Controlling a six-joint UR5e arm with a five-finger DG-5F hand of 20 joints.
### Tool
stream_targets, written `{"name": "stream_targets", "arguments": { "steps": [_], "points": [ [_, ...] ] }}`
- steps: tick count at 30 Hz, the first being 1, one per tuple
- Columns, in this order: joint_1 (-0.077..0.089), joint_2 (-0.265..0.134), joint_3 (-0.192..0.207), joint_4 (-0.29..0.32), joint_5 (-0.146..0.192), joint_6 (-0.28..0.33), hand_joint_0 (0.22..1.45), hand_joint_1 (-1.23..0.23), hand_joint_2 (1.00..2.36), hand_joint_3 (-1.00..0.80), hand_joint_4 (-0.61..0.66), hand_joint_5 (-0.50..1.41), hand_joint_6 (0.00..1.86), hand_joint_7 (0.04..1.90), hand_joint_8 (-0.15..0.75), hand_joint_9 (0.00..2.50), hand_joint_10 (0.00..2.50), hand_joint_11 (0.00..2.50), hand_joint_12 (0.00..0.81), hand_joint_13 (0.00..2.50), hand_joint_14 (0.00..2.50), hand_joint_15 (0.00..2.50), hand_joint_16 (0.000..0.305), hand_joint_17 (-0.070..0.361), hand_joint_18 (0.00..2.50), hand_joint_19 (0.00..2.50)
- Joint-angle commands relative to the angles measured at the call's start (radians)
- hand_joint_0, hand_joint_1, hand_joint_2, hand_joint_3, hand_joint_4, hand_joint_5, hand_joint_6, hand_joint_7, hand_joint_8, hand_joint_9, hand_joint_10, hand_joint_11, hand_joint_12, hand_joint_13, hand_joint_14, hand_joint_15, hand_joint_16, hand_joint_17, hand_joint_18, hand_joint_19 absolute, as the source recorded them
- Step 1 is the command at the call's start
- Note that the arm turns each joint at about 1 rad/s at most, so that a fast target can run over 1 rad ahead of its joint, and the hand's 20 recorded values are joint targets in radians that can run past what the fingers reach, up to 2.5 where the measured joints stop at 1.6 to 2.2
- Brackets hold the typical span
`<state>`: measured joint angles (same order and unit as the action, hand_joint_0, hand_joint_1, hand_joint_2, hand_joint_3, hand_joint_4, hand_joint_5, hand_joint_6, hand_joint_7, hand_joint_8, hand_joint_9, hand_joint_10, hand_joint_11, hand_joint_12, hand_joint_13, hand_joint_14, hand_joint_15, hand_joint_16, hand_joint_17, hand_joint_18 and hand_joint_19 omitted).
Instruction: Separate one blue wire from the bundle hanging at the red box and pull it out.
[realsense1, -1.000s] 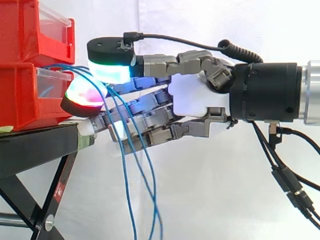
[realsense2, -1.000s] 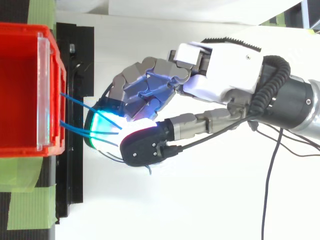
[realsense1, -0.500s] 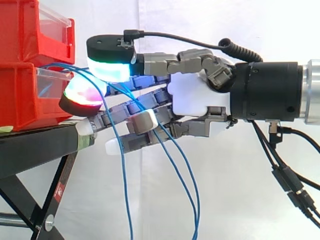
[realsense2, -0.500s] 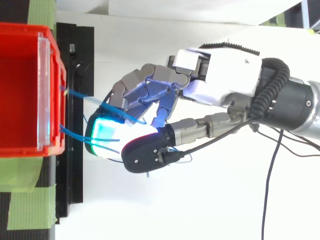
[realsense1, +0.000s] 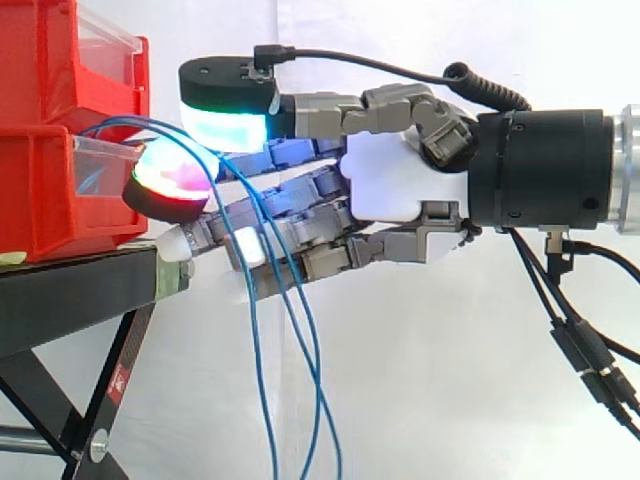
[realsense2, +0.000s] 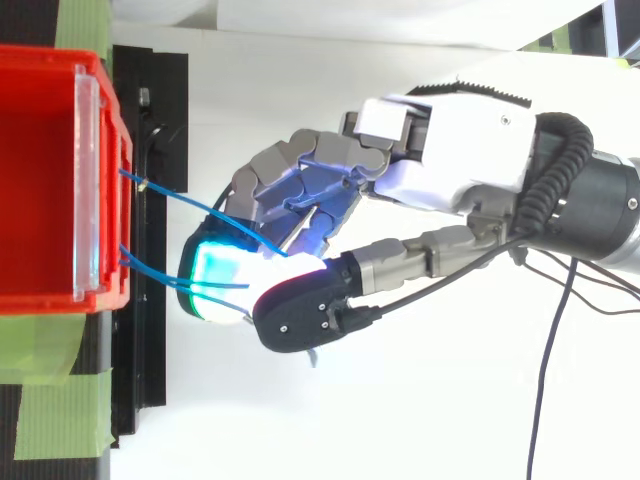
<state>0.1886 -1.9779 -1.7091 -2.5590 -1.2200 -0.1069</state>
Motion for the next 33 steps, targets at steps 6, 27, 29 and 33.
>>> {"name": "stream_targets", "arguments": {
  "steps": [6, 27, 29, 33],
  "points": [
    [0.000, 0.001, 0.000, -0.003, 0.002, 0.000, 0.64, -0.67, 1.02, -0.16, 0.23, -0.21, 0.87, 0.77, 0.356, 0.56, 0.01, 0.39, 0.502, 1.06, 0.01, 0.37, 0.054, 0.121, 0.69, 0.33],
    [0.005, 0.001, 0.000, -0.003, 0.005, 0.052, 0.64, -0.66, 1.02, -0.17, 0.23, -0.22, 0.87, 0.77, 0.352, 0.55, 0.01, 0.38, 0.481, 1.37, 0.02, 0.78, 0.057, 0.129, 0.70, 0.39],
    [0.005, 0.001, 0.000, -0.003, 0.005, 0.055, 0.64, -0.66, 1.02, -0.17, 0.24, -0.22, 0.87, 0.77, 0.354, 0.55, 0.01, 0.38, 0.485, 1.36, 0.02, 0.77, 0.057, 0.129, 0.70, 0.39],
    [0.005, -0.001, 0.000, -0.003, 0.007, 0.056, 0.64, -0.66, 1.02, -0.17, 0.23, -0.22, 0.87, 0.77, 0.355, 0.55, 0.01, 0.37, 0.497, 1.28, 0.02, 0.60, 0.057, 0.127, 0.71, 0.36]
  ]
}}
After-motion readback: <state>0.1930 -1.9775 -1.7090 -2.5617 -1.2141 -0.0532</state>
